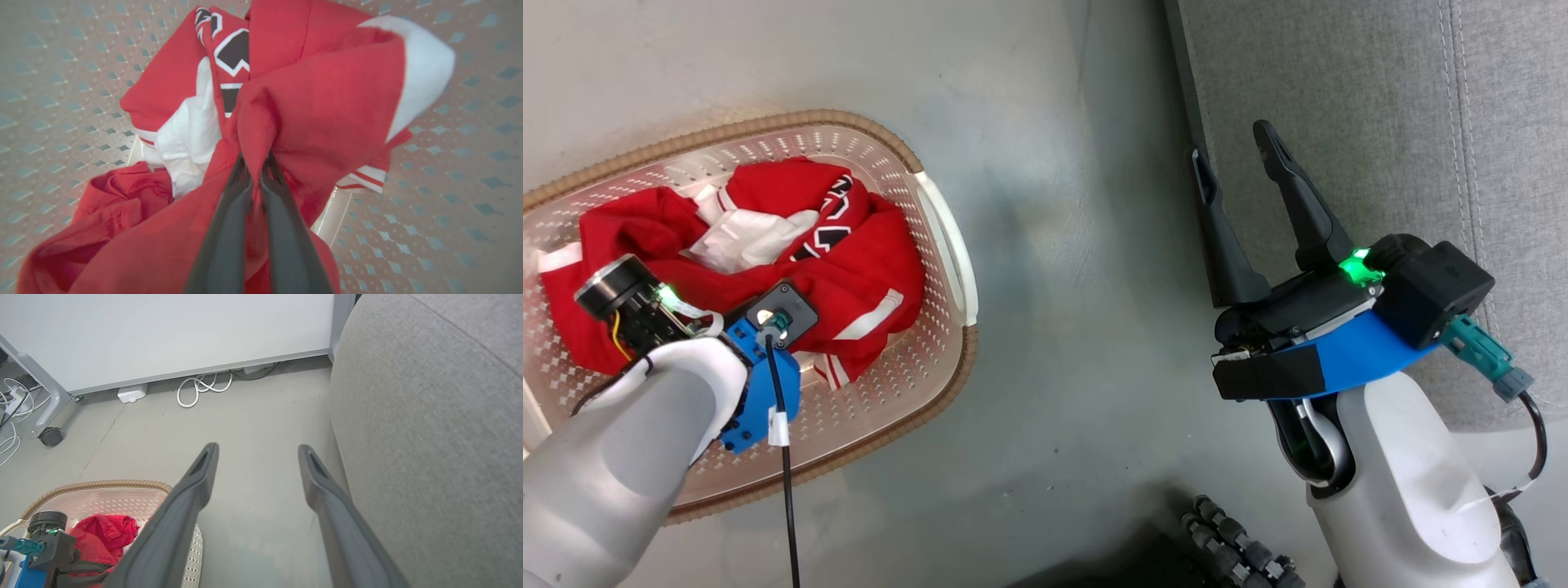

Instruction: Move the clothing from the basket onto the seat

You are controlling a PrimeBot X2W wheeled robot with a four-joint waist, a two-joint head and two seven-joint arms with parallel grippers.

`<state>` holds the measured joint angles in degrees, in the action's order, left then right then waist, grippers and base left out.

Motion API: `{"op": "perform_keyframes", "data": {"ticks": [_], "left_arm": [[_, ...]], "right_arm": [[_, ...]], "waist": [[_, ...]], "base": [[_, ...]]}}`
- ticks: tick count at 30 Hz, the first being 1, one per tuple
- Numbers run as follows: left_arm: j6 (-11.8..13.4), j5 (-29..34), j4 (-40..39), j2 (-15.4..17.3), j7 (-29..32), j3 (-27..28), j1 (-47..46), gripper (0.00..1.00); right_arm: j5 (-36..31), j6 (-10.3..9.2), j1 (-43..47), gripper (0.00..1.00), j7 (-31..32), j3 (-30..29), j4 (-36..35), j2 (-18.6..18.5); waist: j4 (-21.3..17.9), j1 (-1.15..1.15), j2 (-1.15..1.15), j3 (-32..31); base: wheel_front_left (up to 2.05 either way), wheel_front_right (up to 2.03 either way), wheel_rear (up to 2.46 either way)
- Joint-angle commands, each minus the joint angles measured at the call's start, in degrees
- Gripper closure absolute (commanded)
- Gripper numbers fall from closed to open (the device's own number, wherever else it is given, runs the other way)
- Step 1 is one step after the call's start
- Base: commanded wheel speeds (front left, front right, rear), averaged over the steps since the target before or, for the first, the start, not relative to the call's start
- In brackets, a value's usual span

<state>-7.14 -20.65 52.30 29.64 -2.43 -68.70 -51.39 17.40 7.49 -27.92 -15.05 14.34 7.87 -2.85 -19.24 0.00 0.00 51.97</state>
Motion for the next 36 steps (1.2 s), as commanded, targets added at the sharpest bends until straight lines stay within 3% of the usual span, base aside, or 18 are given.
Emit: {"op": "perform_keyframes", "data": {"ticks": [1, 7, 16, 28, 36], "left_arm": [[-0.2, -0.6, 0.1, -0.3, -0.2, 0.1, 0.3, 1.0], [0.9, -2.4, 0.9, -2.0, -2.4, 1.1, 2.0, 1.0], [3.5, -9.5, 4.0, -8.0, -8.5, 6.1, 7.0, 1.0], [3.0, -12.9, 6.1, -14.6, -12.6, 8.5, 12.3, 1.0], [2.6, -11.9, 2.8, -16.8, -12.8, 9.9, 13.3, 1.0]], "right_arm": [[-0.2, 0.01, -0.5, 0.0, -0.2, -0.2, 0.0, -0.1], [-1.4, 0.01, 0.3, 0.0, -0.2, -0.6, 0.6, -0.1], [-4.4, 0.01, 2.7, 0.0, -0.2, -1.9, 2.5, -0.1], [-7.6, 0.01, 7.2, 0.0, -0.2, -2.5, 6.1, -0.1], [-8.8, 0.01, 10.2, 0.0, -0.2, -3.1, 8.2, -0.1]], "waist": [[0.3, 0.0, 0.0, -0.4], [1.7, 0.0, 0.0, -3.3], [5.5, 0.0, 0.0, -13.5], [10.2, 0.0, 0.0, -28.1], [13.3, 0.0, 0.0, -35.3]], "base": [[0.0, 0.0, 0.0], [0.0, 0.0, 0.0], [0.0, 0.0, 0.0], [0.0, 0.0, 0.0], [0.0, 0.0, 0.0]]}}
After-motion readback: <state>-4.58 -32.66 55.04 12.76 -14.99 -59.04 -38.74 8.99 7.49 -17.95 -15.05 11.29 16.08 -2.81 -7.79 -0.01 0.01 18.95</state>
